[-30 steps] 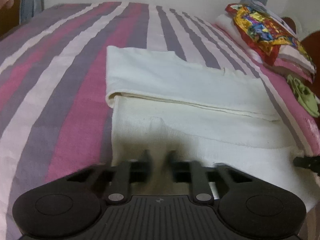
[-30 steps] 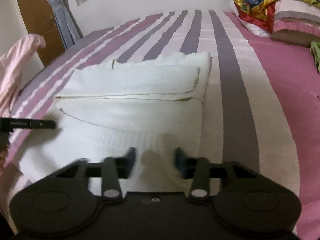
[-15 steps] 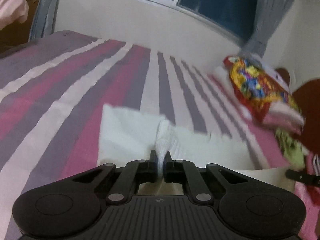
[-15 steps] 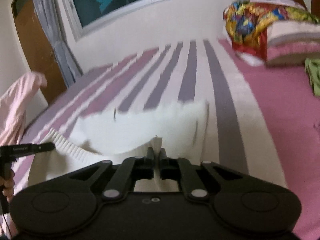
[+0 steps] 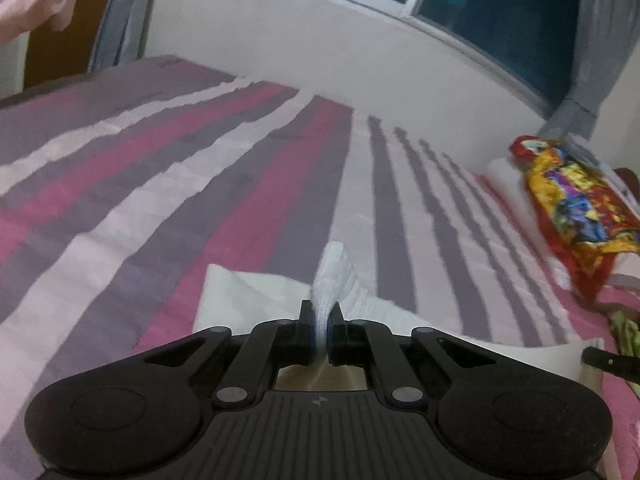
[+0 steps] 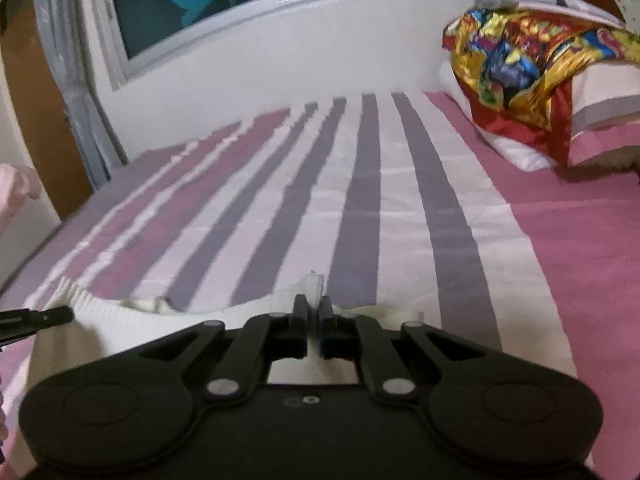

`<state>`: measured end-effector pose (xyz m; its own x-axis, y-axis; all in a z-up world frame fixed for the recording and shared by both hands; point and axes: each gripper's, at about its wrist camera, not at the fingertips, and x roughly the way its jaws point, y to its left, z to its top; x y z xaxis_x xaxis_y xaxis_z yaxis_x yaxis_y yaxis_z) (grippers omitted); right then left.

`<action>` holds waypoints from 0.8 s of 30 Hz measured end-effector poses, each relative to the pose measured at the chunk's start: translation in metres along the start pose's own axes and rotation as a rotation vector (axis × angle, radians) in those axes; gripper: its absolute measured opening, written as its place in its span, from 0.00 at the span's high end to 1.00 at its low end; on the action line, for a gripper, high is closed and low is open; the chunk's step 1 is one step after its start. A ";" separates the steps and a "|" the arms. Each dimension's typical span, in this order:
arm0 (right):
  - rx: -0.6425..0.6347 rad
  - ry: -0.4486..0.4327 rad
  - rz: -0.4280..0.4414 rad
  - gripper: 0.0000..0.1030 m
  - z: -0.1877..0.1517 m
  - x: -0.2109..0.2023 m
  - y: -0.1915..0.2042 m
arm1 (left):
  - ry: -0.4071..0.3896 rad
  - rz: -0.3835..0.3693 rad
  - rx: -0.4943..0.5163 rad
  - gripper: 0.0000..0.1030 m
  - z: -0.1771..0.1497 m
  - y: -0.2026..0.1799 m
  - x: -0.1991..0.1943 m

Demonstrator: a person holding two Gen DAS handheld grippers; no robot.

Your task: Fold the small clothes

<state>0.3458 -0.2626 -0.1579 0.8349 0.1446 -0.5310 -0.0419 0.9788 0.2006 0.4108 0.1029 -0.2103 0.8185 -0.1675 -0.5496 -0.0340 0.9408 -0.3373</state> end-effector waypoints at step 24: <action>-0.076 0.186 0.006 0.73 -0.082 -0.040 0.041 | 0.185 -0.022 0.152 0.94 -0.068 -0.014 -0.057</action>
<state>0.2661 -0.2167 -0.1961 0.7190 0.1683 -0.6744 -0.0941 0.9849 0.1454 0.3258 0.0793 -0.2265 0.6988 -0.2260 -0.6786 0.0803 0.9676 -0.2395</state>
